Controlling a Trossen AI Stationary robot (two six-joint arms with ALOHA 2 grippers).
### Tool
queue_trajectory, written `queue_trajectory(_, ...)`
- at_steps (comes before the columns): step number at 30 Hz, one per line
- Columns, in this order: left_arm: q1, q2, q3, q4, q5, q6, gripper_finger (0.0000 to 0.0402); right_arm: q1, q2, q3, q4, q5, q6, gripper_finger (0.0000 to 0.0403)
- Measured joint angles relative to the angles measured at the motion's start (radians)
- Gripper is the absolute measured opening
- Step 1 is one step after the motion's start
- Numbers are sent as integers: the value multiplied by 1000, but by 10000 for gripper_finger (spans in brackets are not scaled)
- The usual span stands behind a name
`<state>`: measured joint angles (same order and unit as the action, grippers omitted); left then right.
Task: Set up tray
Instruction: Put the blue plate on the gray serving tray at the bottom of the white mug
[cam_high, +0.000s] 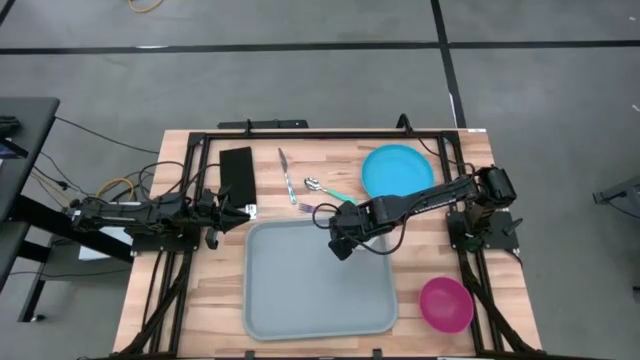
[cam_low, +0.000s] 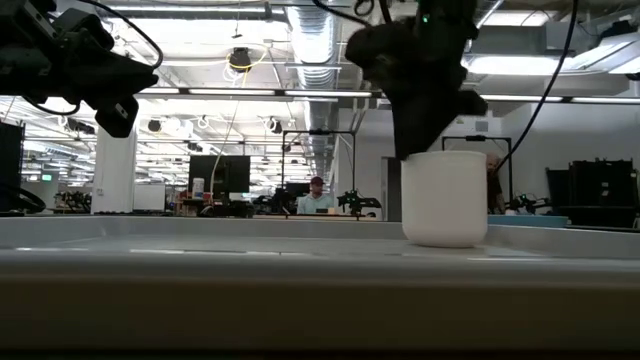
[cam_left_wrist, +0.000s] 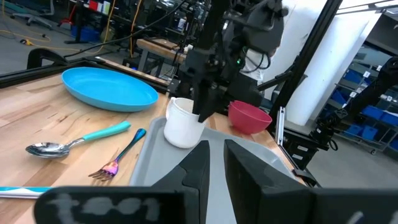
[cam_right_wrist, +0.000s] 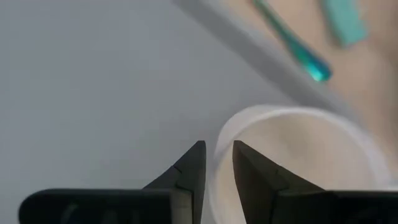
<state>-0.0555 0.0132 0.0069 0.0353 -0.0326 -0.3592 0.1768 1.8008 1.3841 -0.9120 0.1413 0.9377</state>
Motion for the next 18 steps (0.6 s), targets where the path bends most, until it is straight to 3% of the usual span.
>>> queue_trajectory(11, 0, 0, 0, 0, 0, 0, 36, 0, -2, 193, -239, 121, -118, 77)
queue_trajectory(18, 0, 0, 0, 0, 0, 0, 36, -29, -2, 248, -503, 278, -93, 132)
